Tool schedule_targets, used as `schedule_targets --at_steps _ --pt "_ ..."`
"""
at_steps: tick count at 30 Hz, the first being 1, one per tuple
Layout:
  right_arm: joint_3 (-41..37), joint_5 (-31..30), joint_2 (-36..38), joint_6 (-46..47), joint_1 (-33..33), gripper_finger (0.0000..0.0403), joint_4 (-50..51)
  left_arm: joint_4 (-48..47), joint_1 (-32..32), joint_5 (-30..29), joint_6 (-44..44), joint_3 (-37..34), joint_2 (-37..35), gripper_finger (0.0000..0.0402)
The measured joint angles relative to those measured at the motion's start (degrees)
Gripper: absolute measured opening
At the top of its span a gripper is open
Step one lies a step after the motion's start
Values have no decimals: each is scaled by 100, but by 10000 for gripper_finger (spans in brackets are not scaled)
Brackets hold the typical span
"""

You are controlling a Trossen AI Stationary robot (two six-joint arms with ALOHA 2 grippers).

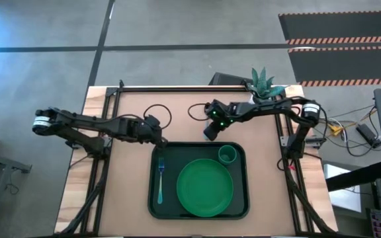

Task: Pick and place plate/cup/fork/spoon on tray
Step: Put the blue spoon on the green tray to the right of the blue fork

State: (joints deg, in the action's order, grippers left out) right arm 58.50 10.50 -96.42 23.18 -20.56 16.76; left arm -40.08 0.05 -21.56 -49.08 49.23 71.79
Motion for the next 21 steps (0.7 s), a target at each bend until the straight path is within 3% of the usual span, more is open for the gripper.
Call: schedule_targets --at_steps 9,15,21 --pt "0 -27 -35 -349 -17 9 -23 6 0 0 0 0 -99 0" --pt "0 -519 -58 -370 -57 9 92 9 0 -6 0 2 -142 0" --pt "6 -605 -366 -370 -46 9 45 8 0 -41 2 0 -162 0"
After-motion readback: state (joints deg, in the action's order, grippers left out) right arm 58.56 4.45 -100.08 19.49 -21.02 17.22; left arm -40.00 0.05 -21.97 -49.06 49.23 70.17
